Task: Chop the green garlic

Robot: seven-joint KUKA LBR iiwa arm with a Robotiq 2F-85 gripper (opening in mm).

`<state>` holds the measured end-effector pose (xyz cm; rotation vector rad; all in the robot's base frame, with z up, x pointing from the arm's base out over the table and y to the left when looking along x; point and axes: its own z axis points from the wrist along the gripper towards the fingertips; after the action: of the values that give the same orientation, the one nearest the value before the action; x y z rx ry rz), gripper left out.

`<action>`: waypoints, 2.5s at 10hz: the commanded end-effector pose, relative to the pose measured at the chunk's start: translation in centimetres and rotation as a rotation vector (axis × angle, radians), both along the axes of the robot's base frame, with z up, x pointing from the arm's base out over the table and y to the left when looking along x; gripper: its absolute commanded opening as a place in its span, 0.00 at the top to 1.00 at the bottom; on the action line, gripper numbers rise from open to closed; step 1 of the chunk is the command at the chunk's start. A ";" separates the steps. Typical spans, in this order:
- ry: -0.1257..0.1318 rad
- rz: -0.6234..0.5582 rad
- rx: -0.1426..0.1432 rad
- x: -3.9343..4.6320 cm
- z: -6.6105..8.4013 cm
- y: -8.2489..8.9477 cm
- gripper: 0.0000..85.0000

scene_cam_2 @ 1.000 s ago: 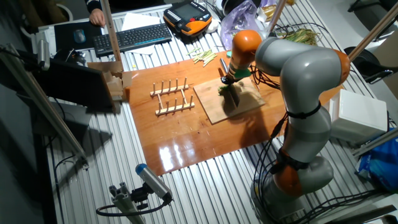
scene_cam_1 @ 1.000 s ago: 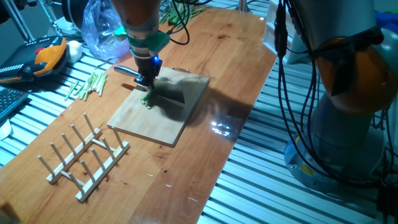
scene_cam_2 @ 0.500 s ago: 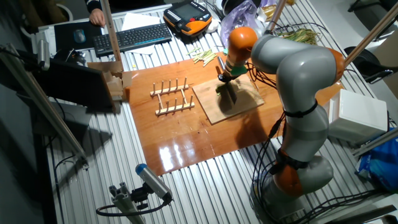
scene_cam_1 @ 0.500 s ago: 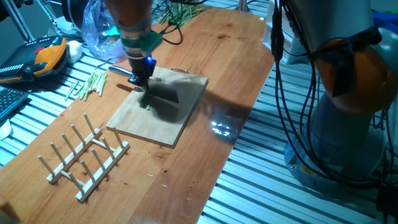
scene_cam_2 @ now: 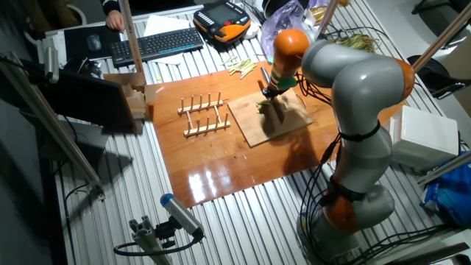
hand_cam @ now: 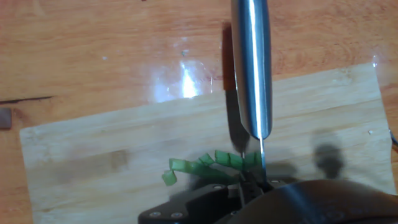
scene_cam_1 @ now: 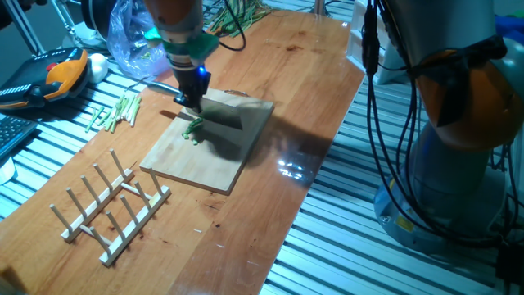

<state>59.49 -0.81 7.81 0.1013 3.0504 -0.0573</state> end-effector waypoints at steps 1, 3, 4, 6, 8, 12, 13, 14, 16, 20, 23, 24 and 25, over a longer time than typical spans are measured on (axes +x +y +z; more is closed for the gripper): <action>0.000 0.000 0.002 0.05 -0.2 -0.1 1.00; -0.003 0.000 0.007 0.04 -0.6 -0.1 1.00; -0.008 0.001 0.008 0.05 -0.9 -0.3 1.00; -0.020 0.003 0.016 0.38 -1.6 -0.3 1.00; -0.028 -0.004 0.012 1.17 -1.6 0.3 1.00; -0.005 -0.014 0.021 2.49 0.7 1.1 1.00; 0.015 -0.011 0.045 2.13 1.3 1.2 1.00; 0.031 -0.011 0.069 1.60 2.1 1.6 1.00; 0.061 -0.051 0.076 0.45 4.4 3.1 1.00; 0.075 -0.157 0.110 -2.15 5.6 8.2 1.00; 0.105 -0.105 0.105 -2.73 5.1 9.1 1.00; 0.109 -0.058 0.119 -2.73 5.1 9.1 1.00; 0.119 -0.006 0.185 -2.73 5.1 9.1 1.00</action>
<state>56.75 8.33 12.96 0.1628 3.1691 0.1757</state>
